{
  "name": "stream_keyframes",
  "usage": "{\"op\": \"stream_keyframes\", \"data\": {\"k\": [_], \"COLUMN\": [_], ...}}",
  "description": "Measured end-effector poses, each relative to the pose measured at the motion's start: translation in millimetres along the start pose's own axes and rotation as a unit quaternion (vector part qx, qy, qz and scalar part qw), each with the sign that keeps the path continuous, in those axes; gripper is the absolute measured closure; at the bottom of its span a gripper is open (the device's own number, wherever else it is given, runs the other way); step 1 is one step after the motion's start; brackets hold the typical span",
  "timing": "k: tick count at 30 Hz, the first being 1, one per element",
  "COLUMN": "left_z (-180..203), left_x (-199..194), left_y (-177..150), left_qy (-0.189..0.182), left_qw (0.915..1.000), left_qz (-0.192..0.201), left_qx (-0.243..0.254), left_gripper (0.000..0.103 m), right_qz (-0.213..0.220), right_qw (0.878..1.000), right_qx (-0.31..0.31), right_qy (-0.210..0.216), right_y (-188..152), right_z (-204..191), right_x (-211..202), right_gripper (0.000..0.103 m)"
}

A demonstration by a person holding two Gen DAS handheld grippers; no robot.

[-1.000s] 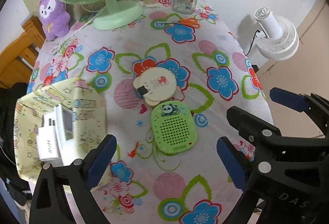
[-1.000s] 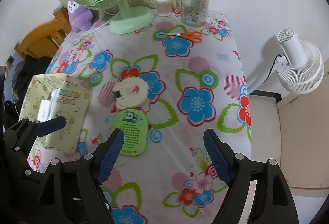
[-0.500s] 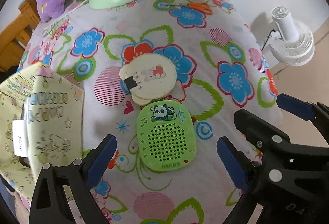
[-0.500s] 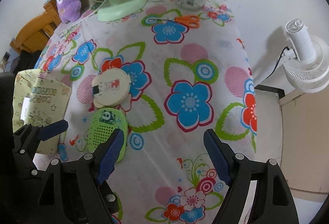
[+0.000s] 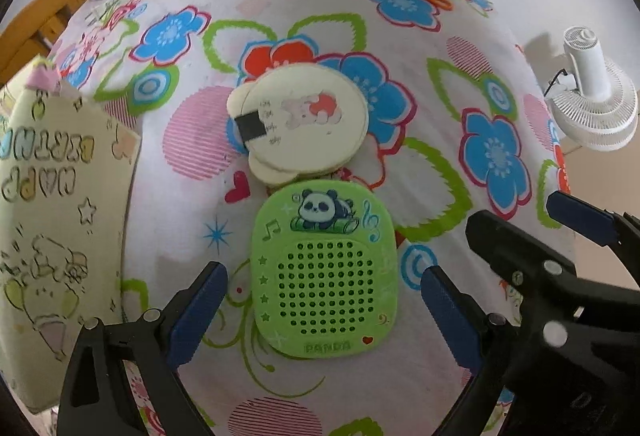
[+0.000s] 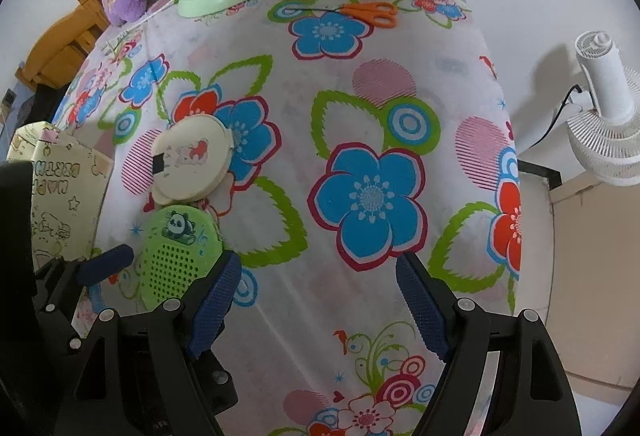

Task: Organize rigid objects
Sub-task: 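Move both grippers toward the green panda pad and white round case, then grasp the green panda pad with left gripper while right gripper grasps the white round case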

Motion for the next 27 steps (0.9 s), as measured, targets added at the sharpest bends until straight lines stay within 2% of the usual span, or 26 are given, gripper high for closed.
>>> {"op": "stream_keyframes", "data": {"k": [5, 13, 15, 20, 27], "left_z": [-4.0, 0.9, 2.7, 8.3, -10.1], "left_x": [-1.2, -1.5, -3.7, -6.7, -17.6], "left_y": [-6.7, -18.4, -20.4, -24.3, -21.6], "left_qy": [0.020, 0.042, 0.040, 0.039, 0.040], "left_qw": [0.9994, 0.9985, 0.9984, 0.9985, 0.9979], "left_qz": [0.018, 0.030, 0.036, 0.036, 0.042], "left_qx": [-0.021, -0.021, -0.019, -0.017, -0.028], "left_gripper": [0.016, 0.020, 0.026, 0.027, 0.027], "right_qz": [-0.009, -0.011, -0.011, -0.011, -0.009], "right_qw": [1.000, 1.000, 1.000, 0.999, 0.998], "right_qx": [-0.008, -0.025, -0.029, -0.039, -0.059], "right_qy": [-0.002, -0.004, -0.004, -0.003, 0.002], "right_y": [-1.3, -0.9, -0.3, 1.5, 12.2], "right_z": [-1.6, -9.2, -11.6, -17.4, -30.1], "right_x": [7.0, 10.5, 11.3, 12.8, 14.3], "right_gripper": [0.021, 0.021, 0.021, 0.021, 0.021]}}
Point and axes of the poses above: each gripper's, at about its wrist camera, not at the fingertips, and x roughly the way its jaws point, z to its right, y to its top, the point moved 7 cm from there along x, roughly the way its jaws point, and after that the axes turned 9 degrees about -z, right-handed, at the moved point
